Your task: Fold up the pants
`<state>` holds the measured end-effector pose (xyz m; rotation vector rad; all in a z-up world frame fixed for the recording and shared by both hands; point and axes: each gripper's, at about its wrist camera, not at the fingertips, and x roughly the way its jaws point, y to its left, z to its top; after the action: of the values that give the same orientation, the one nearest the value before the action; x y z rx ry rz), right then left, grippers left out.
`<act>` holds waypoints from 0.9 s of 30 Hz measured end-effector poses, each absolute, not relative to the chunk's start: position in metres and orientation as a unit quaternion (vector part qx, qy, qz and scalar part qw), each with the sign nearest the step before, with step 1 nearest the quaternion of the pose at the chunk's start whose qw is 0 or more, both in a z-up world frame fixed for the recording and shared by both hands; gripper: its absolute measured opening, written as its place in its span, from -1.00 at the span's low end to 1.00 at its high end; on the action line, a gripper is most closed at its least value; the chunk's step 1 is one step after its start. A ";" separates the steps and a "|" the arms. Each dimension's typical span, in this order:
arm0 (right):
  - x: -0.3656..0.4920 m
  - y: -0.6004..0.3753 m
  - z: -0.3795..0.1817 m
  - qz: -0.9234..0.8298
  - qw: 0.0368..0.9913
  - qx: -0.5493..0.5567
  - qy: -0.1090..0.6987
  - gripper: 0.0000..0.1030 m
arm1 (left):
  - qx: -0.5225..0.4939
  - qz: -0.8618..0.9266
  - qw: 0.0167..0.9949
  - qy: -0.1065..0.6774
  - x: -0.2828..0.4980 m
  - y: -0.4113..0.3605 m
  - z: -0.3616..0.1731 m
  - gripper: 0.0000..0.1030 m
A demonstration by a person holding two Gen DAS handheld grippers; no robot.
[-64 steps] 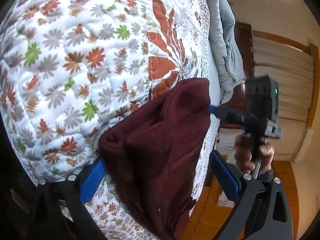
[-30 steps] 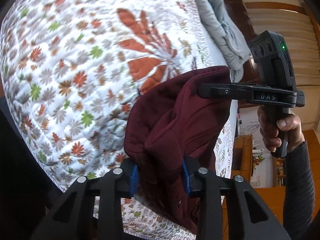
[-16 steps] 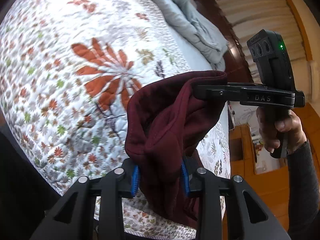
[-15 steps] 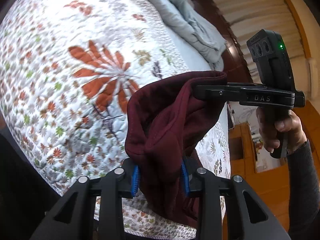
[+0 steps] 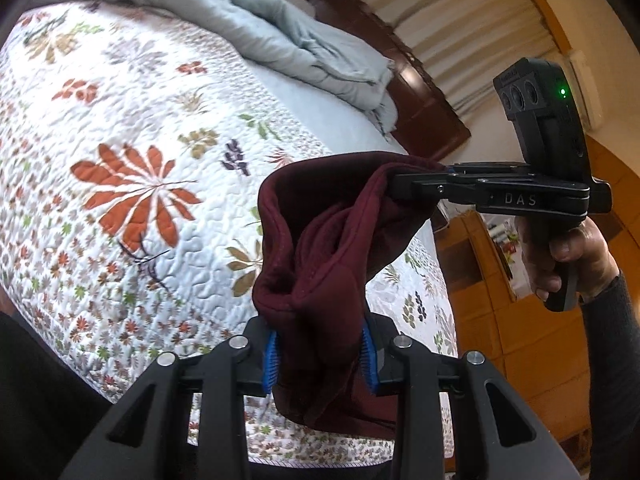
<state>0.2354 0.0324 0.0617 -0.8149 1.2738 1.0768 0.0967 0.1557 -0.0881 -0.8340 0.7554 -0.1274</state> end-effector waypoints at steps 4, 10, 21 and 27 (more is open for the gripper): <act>0.231 0.012 0.075 0.457 0.616 -0.347 0.540 -0.71 | -0.375 -0.073 0.853 0.356 0.096 0.140 -0.071 -0.38; 0.226 -0.016 0.096 0.447 0.638 -0.342 0.526 -0.72 | -0.348 -0.092 0.865 0.350 0.092 0.116 -0.047 -0.38; 0.219 -0.073 0.124 0.426 0.672 -0.331 0.507 -0.73 | -0.303 -0.125 0.878 0.350 0.093 0.077 -0.014 -0.38; 0.215 -0.099 0.130 0.416 0.683 -0.337 0.497 -0.75 | -0.280 -0.137 0.883 0.351 0.094 0.054 -0.005 -0.38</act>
<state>0.2146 -0.0994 0.1297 -0.7547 1.1140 0.9328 0.0942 0.0538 -0.0050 -0.5823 0.7304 -0.2860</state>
